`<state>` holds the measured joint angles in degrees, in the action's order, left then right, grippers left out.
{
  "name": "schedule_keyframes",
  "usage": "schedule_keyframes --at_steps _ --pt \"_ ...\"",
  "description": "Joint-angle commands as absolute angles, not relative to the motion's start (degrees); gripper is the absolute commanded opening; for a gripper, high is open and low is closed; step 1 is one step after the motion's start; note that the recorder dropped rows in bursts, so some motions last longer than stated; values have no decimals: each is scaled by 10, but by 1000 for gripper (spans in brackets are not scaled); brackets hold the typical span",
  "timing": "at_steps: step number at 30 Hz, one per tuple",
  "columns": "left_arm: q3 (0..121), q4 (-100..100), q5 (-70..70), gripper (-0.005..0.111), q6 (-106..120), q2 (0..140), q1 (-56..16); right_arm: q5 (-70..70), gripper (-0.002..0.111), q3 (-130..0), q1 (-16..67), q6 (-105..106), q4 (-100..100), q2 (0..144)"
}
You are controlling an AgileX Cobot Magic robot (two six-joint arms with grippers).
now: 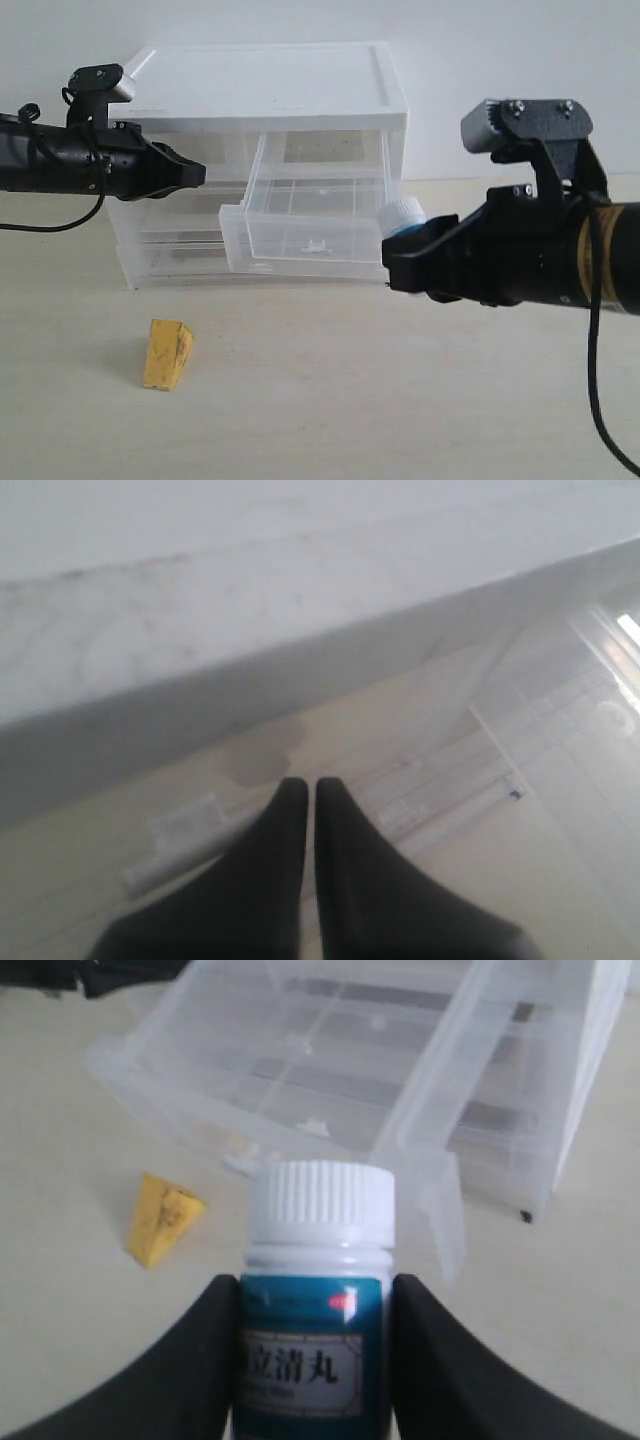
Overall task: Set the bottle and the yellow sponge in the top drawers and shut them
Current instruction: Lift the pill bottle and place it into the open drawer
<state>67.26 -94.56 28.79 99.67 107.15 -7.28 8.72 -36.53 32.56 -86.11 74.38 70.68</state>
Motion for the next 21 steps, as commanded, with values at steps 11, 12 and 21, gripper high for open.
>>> schedule_keyframes --at_steps 11,12,21 --pt "683 -977 238 4 1000 1076 -65 123 0 -564 326 -873 758 797" --pt "683 -977 238 4 1000 1076 -65 127 0 -579 326 -877 758 815" --pt "683 -976 238 4 1000 1076 -65 121 0 -659 326 -879 765 945"
